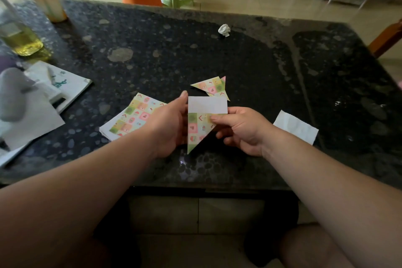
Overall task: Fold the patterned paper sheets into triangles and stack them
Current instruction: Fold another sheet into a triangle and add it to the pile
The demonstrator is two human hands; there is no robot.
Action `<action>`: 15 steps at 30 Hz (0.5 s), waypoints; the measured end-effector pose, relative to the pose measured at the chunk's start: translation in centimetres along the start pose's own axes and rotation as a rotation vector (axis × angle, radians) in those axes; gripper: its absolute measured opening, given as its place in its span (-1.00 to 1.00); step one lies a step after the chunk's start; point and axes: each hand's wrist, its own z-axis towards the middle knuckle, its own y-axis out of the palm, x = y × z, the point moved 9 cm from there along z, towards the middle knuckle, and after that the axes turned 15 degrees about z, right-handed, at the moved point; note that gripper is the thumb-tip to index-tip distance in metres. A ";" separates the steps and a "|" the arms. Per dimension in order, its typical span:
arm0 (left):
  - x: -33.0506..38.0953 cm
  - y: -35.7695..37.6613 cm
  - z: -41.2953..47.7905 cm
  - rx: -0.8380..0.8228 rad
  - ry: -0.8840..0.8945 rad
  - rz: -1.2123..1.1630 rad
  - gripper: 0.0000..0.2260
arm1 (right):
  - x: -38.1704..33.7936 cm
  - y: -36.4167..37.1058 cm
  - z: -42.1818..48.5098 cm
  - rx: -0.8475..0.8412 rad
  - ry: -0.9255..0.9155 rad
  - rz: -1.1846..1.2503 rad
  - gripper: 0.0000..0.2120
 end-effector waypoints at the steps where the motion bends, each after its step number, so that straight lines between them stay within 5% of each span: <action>1: 0.0 -0.1 -0.1 0.013 0.000 0.007 -0.61 | 0.0 0.0 0.0 0.009 -0.002 -0.003 -0.81; 15: 0.0 0.1 -0.8 0.018 0.029 0.155 -0.82 | -0.5 -0.9 -0.1 0.114 -0.067 0.083 -0.97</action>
